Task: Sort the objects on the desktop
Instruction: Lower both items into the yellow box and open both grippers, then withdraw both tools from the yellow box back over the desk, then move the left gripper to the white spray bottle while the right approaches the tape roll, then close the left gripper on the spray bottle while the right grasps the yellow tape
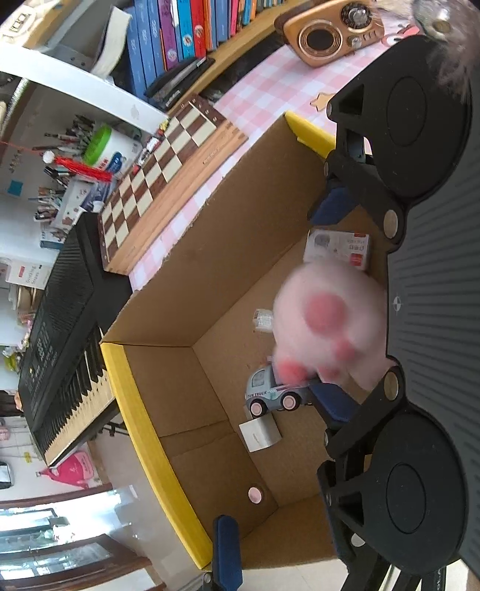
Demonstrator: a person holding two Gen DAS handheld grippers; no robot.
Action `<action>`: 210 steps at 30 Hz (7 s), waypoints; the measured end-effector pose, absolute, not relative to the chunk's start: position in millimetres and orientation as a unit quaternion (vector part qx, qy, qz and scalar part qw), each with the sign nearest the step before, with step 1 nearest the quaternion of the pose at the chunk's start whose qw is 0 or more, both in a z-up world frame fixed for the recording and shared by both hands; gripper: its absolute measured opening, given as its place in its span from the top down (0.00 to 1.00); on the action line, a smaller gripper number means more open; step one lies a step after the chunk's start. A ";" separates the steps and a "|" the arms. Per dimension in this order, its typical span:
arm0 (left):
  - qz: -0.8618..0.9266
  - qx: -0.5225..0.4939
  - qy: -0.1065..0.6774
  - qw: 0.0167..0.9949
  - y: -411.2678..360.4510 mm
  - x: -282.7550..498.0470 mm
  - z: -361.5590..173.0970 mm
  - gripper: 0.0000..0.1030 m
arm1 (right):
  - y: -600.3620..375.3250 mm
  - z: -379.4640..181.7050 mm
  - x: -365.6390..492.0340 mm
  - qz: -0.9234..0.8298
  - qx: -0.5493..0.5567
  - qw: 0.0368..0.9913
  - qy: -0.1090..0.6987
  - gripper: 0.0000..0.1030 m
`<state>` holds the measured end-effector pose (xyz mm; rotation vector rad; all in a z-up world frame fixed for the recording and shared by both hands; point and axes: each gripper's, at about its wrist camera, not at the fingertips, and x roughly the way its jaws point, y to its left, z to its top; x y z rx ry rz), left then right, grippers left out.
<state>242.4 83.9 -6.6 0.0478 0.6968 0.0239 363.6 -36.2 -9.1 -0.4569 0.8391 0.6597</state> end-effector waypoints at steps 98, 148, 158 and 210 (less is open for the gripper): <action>-0.126 0.010 0.358 0.925 -15.0 90.8 -16.5 0.09 | -215.5 -18.0 62.3 -0.044 0.019 0.935 0.351 0.08; -0.098 0.039 0.382 0.918 -195.4 216.0 -37.5 0.09 | -412.0 -31.0 213.3 -0.034 0.045 0.934 0.354 0.08; -0.094 0.042 0.366 0.925 -223.5 264.4 -53.5 0.11 | -428.4 -23.7 261.6 -0.036 0.059 0.940 0.334 0.08; -0.086 -0.025 0.377 0.922 -155.1 239.3 -33.2 0.70 | -364.4 -102.3 369.1 -0.016 -0.010 0.937 0.349 0.02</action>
